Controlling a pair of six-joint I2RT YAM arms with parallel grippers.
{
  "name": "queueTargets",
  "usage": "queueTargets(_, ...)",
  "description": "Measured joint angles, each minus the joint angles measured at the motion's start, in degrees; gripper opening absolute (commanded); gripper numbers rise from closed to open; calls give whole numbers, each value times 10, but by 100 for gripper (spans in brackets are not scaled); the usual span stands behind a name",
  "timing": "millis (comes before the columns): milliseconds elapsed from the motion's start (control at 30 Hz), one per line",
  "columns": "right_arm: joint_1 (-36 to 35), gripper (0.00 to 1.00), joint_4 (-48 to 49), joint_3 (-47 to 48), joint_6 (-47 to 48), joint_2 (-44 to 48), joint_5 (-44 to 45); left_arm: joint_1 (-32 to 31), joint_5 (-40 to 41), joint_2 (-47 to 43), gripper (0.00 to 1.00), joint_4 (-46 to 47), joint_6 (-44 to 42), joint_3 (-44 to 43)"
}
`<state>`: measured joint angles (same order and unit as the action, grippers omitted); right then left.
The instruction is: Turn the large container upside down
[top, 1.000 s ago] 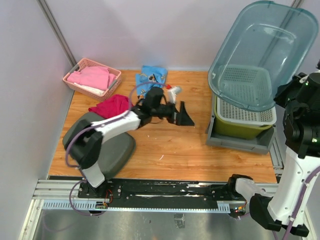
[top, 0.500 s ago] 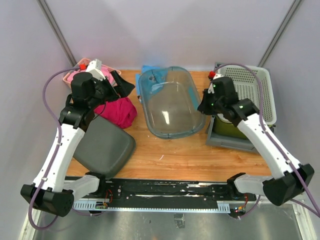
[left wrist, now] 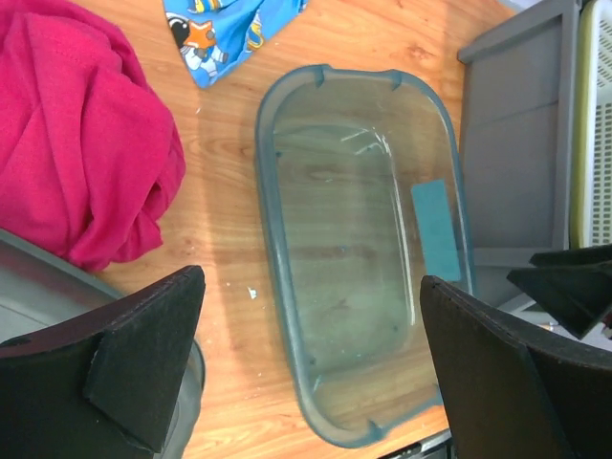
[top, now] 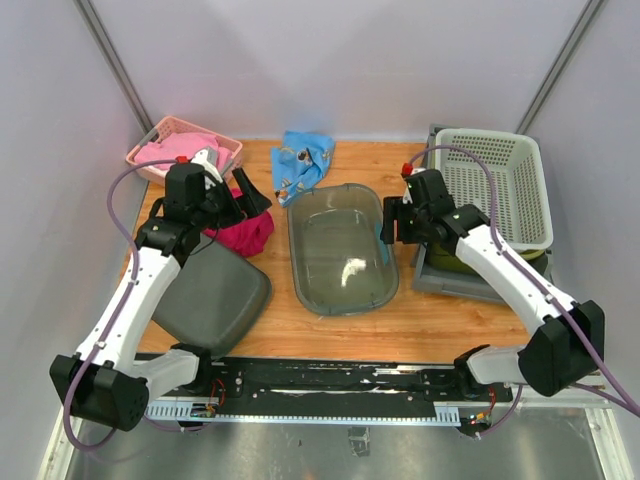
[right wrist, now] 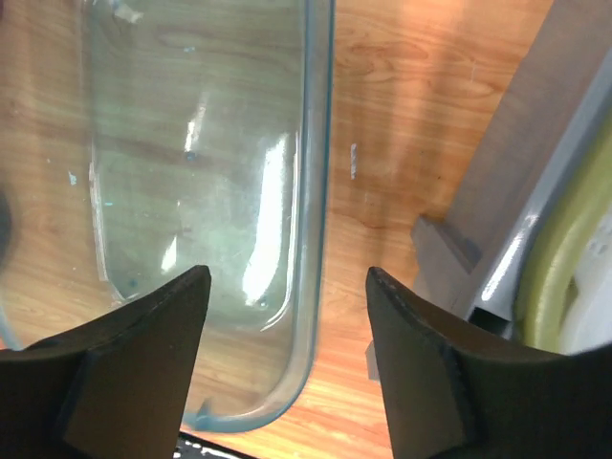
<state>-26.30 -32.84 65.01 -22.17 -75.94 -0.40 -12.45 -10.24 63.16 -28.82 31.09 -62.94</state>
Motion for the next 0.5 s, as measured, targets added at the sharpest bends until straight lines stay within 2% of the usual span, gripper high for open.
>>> queueTargets(100,-3,70,-6,19,6,1,22,0,20,-1,99,-2,2,4)
queueTargets(233,-33,71,-2,52,2,11,76,0,94,-4,99,-19,11,3)
queueTargets(367,-131,73,8,99,-20,-15,107,0,173,-7,99,-40,13,3)
queueTargets(500,-236,70,10,171,-44,-109,136,28,217,-10,99,-51,11,5)
